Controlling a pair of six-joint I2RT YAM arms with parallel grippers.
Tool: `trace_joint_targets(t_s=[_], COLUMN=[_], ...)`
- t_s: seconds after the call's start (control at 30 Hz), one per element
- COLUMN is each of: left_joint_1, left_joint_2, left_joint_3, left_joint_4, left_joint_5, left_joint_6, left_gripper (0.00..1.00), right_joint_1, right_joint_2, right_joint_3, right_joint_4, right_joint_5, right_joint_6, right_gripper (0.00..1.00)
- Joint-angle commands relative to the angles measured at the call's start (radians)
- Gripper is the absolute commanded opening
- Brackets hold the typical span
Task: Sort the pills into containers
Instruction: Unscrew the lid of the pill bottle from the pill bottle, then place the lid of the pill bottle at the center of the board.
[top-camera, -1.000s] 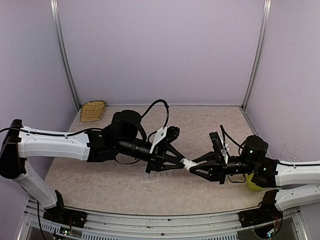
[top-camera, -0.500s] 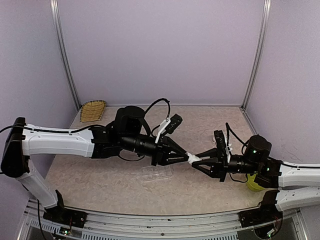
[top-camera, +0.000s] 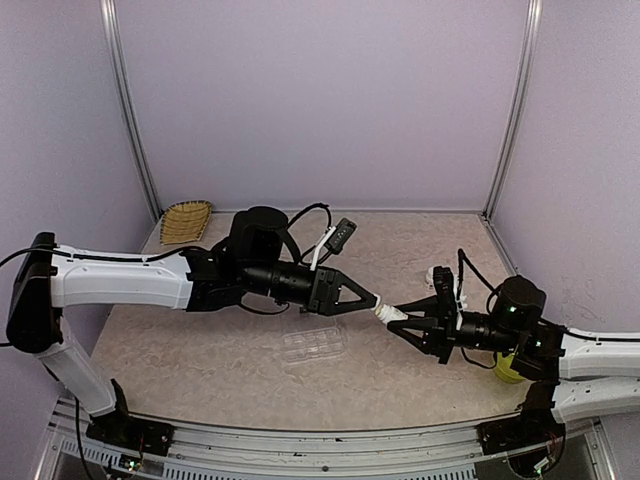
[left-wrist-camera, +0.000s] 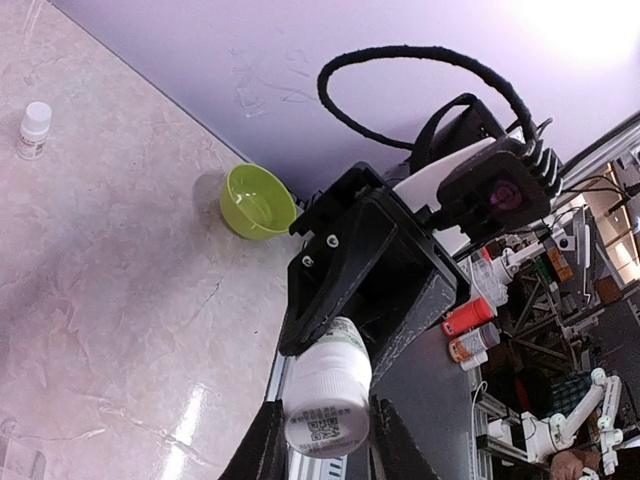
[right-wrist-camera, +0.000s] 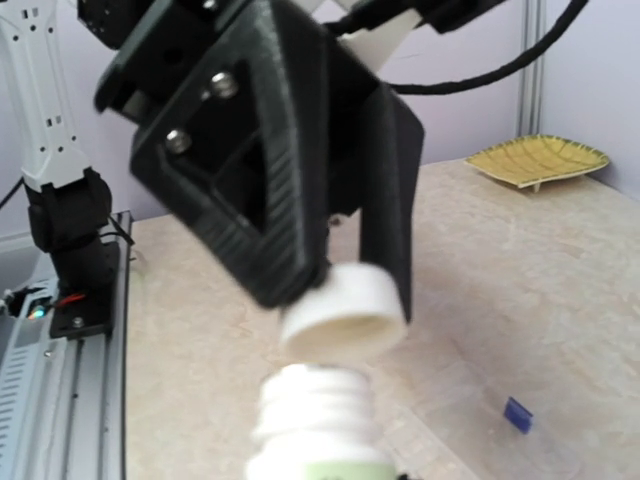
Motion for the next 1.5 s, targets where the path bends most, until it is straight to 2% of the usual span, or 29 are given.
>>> trace_joint_targets(t_s=[0.0, 0.1, 0.2, 0.43, 0.73, 1.1, 1.47], left_joint_1=[0.007, 0.010, 0.017, 0.081, 0.180, 0.309, 0.349], left_joint_2=[-0.039, -0.058, -0.080, -0.120, -0.161, -0.118, -0.001], left_joint_3=[0.014, 0.023, 0.024, -0.071, -0.264, -0.393, -0.385], left_joint_4=[0.029, -0.034, -0.128, -0.226, -0.254, -0.293, -0.326], left_joint_5=[0.002, -0.074, -0.209, -0.445, -0.596, -0.618, -0.637], left_joint_6=[-0.054, -0.006, 0.060, 0.136, 0.134, 0.135, 0.158], left_gripper=[0.21, 0.22, 0.22, 0.24, 0.24, 0.24, 0.25], right_joint_1=[-0.001, 0.000, -0.001, -0.001, 0.000, -0.001, -0.001], right_joint_2=[-0.028, -0.028, -0.019, 0.037, 0.115, 0.166, 0.159], right_joint_3=[-0.016, -0.019, -0.024, -0.028, -0.032, -0.036, -0.039], right_joint_4=[0.011, 0.016, 0.042, 0.123, 0.196, 0.226, 0.211], right_joint_5=[0.043, 0.050, 0.061, 0.045, 0.011, -0.017, -0.021], right_joint_6=[-0.041, -0.038, -0.028, -0.005, 0.025, 0.044, 0.045], right_gripper=[0.14, 0.13, 0.13, 0.13, 0.13, 0.13, 0.14])
